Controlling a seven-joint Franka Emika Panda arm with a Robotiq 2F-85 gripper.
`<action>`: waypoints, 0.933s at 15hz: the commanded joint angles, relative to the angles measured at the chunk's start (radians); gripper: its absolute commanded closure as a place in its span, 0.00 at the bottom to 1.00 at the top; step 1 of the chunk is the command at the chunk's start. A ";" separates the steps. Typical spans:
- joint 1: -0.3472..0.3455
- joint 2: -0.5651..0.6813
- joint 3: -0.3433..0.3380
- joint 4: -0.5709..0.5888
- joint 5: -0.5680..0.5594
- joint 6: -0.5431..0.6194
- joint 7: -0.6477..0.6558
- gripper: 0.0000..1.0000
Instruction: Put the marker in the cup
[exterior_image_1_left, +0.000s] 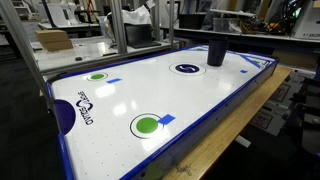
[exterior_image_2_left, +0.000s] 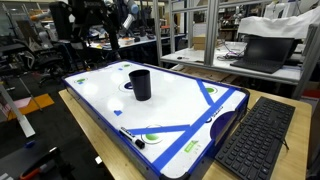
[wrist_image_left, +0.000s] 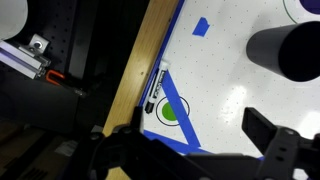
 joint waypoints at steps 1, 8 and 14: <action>-0.002 0.015 -0.001 0.002 0.015 0.012 0.018 0.00; -0.002 0.136 -0.055 -0.063 0.133 0.209 0.060 0.00; 0.016 0.230 -0.079 -0.130 0.185 0.365 0.066 0.00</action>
